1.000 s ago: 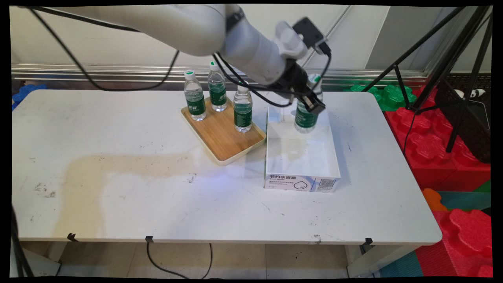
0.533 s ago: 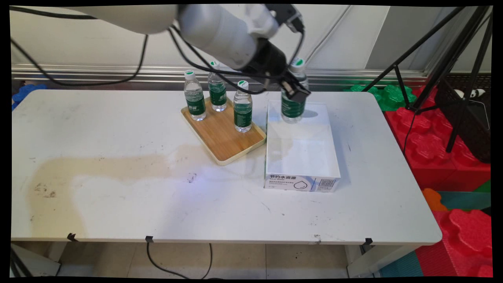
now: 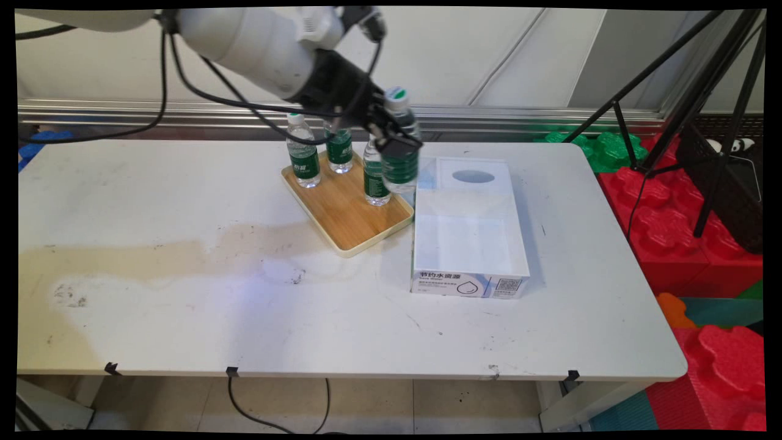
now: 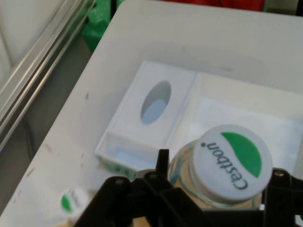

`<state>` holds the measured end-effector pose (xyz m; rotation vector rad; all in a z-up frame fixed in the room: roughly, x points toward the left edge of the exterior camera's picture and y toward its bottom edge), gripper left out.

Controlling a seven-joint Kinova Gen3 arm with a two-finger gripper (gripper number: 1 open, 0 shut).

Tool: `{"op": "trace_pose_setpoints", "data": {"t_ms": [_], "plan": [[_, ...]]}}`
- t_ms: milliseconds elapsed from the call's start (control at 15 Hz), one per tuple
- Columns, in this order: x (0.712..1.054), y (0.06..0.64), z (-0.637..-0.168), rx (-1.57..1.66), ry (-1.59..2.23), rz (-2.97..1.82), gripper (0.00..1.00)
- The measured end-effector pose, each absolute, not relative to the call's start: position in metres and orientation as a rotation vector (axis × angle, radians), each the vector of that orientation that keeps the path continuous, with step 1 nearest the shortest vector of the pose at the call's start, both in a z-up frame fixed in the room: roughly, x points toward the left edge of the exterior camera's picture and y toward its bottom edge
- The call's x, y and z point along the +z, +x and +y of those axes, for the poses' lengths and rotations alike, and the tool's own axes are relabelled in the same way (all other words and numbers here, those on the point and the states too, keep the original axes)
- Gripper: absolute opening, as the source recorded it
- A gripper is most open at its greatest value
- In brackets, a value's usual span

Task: Place the picked object on the tray

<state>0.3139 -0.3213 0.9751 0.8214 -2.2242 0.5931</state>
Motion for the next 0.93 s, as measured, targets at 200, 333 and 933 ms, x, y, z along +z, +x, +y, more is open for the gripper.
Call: {"op": "trace_pose_setpoints", "data": {"t_ms": [200,333,933], "plan": [[0.971,0.339,-0.316,0.592,0.852,-2.235,0.0],[0.966,0.352,-0.316,0.59,0.879,-2.241,0.0],[0.915,0.394,-0.336,0.581,0.96,-2.334,0.0]]}}
